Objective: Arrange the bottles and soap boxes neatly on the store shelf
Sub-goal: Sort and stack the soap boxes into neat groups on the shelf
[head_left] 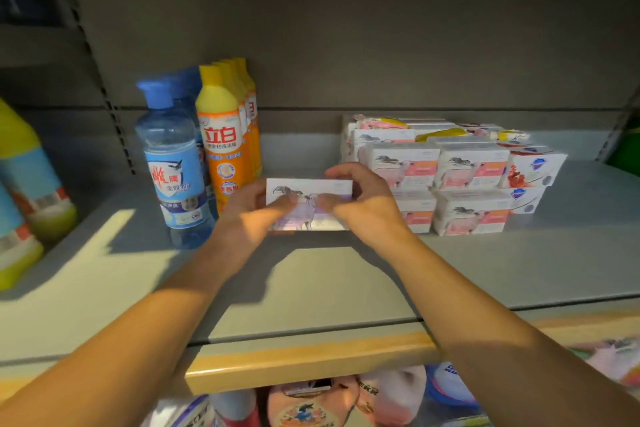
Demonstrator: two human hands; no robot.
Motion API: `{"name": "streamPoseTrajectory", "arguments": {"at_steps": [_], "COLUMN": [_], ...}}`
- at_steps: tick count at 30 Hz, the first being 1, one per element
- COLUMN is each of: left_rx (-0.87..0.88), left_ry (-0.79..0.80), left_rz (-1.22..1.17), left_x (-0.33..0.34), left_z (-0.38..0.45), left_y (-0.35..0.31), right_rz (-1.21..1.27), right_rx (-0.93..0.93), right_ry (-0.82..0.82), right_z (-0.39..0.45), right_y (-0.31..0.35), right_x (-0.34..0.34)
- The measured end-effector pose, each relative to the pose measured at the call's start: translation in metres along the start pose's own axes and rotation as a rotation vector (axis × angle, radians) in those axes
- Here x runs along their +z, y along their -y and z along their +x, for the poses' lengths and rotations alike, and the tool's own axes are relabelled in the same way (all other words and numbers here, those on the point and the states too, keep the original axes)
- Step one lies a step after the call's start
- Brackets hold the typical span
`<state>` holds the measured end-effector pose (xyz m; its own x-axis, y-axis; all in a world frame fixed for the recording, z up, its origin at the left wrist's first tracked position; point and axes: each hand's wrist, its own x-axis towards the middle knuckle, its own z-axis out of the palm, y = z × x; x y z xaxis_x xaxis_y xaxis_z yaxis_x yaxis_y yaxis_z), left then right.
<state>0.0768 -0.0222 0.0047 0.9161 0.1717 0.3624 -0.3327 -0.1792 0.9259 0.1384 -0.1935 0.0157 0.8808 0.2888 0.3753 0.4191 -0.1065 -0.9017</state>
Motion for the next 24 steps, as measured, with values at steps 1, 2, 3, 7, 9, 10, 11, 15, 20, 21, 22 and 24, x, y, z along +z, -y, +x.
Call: {"name": "streamPoseTrajectory", "arguments": {"at_steps": [1,2,3,7,9,10,11,15,20,21,22,24], "left_rx": [-0.036,-0.074,-0.099,-0.182,-0.224,-0.248,-0.272,-0.334,-0.354,-0.349,-0.336,-0.296], "left_ry": [-0.004,-0.014,-0.029,-0.084,-0.093,-0.096,-0.095,-0.096,-0.007,0.012,0.022,0.000], "left_rz": [-0.064,-0.119,-0.146,-0.215,-0.252,-0.272,-0.293,-0.386,-0.440,-0.427,-0.398,-0.295], "left_x": [-0.001,-0.002,-0.004,-0.008,-0.008,-0.008,-0.008,-0.010,-0.009,-0.009,-0.009,-0.010], "left_z": [0.001,0.002,0.004,0.007,0.008,0.009,0.009,0.010,0.010,0.010,0.010,0.008], "left_y": [0.005,0.008,0.011,0.017,0.019,0.019,0.019,0.016,0.013,0.013,0.014,0.014], "right_rz": [0.030,0.046,0.053,0.077,0.098,0.094,0.085,0.069,0.291,0.316,0.328,0.336], "right_rx": [0.029,0.047,0.054,0.010,-0.023,-0.034,-0.035,-0.015,0.169,0.201,0.236,0.343], "right_ry": [-0.014,-0.023,-0.025,0.068,0.146,0.184,0.220,0.275,0.095,0.063,0.041,0.033], "right_z": [0.003,0.004,0.005,0.001,-0.002,-0.003,-0.003,-0.002,0.005,0.006,0.007,0.007], "right_y": [-0.005,-0.010,-0.015,-0.023,-0.025,-0.025,-0.024,-0.025,-0.024,-0.023,-0.022,-0.022], "right_x": [0.006,0.012,0.017,0.018,0.013,0.011,0.009,0.008,0.014,0.013,0.013,0.012]}}
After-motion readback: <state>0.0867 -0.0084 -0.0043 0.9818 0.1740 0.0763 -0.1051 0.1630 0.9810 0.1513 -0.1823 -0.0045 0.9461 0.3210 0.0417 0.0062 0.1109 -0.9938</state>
